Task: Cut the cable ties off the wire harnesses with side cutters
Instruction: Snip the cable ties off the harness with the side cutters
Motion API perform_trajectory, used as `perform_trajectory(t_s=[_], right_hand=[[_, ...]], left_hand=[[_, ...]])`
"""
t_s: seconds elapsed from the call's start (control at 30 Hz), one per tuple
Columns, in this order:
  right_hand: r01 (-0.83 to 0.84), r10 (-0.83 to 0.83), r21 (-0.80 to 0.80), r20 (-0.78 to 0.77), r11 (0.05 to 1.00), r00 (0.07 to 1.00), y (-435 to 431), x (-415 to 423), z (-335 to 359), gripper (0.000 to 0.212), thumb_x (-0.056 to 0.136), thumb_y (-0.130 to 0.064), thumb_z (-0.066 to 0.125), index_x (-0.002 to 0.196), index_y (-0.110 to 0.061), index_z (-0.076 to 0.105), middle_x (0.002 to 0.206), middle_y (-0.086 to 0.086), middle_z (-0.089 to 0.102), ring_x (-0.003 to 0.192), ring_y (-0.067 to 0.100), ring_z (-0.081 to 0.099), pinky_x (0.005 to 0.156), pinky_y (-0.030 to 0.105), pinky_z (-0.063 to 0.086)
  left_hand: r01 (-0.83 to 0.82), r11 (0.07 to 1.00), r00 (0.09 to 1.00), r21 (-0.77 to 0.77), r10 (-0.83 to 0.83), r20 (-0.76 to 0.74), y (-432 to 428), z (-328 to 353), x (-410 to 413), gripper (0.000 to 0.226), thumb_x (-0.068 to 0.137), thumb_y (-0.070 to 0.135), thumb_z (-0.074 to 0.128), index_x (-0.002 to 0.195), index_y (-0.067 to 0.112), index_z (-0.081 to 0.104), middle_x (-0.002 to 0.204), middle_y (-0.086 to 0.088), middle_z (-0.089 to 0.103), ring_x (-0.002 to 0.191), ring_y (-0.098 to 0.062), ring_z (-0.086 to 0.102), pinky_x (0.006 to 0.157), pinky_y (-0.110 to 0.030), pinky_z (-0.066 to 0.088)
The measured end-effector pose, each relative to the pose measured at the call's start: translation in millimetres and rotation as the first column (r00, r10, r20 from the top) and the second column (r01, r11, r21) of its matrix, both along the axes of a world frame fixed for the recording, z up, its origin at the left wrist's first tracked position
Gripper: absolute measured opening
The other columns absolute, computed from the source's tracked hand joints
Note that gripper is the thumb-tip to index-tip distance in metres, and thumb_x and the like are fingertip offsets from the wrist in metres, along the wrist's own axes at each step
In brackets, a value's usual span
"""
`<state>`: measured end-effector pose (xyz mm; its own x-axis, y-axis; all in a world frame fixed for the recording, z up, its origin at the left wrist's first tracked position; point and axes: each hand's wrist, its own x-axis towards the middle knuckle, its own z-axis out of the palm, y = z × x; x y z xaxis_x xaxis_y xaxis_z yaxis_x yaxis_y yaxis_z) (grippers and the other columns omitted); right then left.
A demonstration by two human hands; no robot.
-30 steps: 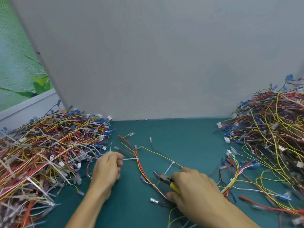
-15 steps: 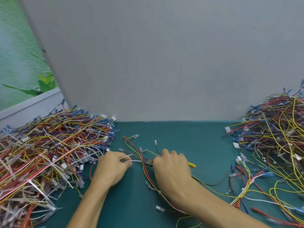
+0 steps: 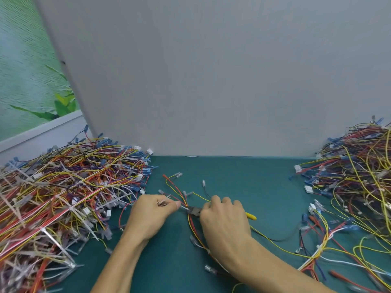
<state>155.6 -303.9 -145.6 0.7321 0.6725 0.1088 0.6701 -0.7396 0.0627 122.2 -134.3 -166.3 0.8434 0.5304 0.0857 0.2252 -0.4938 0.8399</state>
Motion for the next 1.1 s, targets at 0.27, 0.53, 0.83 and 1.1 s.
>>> perform_trajectory(t_s=[0.27,0.53,0.83,1.1], right_hand=[[-0.021,0.021,0.009,0.027,1.000,0.999,3,1,-4,0.024,0.092,-0.020,0.050,0.111,-0.005,0.052,0.103,0.015,0.051,0.095,0.029,0.050,0.068,0.038,0.025],[-0.062,0.063,-0.012,0.080,0.998,0.995,8,3,-12,0.018,0.096,-0.020,0.048,0.107,-0.006,0.052,0.097,0.014,0.051,0.089,0.027,0.050,0.065,0.037,0.027],[-0.065,0.067,-0.022,0.106,0.998,0.992,8,6,-15,0.021,0.093,-0.009,0.043,0.111,-0.002,0.052,0.100,0.016,0.051,0.090,0.029,0.048,0.065,0.040,0.026],[-0.095,0.096,-0.030,0.030,0.995,0.995,8,10,-16,0.023,0.094,-0.018,0.049,0.111,-0.003,0.055,0.106,0.018,0.055,0.095,0.033,0.054,0.065,0.038,0.030]], left_hand=[[0.016,1.000,1.000,0.001,-0.016,0.008,-1,-2,0,0.024,0.075,0.031,0.078,0.054,0.026,0.068,0.050,0.007,0.046,0.050,-0.010,0.035,0.054,-0.028,0.028],[0.018,0.999,1.000,-0.043,-0.017,0.021,-6,1,1,0.022,0.075,0.025,0.079,0.054,0.022,0.071,0.056,0.012,0.065,0.052,-0.002,0.049,0.059,-0.024,0.037],[0.034,0.993,0.998,-0.109,-0.029,0.047,-8,2,1,0.024,0.077,0.019,0.078,0.054,0.023,0.071,0.055,0.005,0.064,0.055,-0.006,0.051,0.061,-0.027,0.037],[0.005,0.997,0.999,-0.076,-0.002,0.046,-5,0,3,0.022,0.076,0.018,0.077,0.056,0.023,0.070,0.054,0.006,0.065,0.053,-0.009,0.051,0.059,-0.028,0.039]])
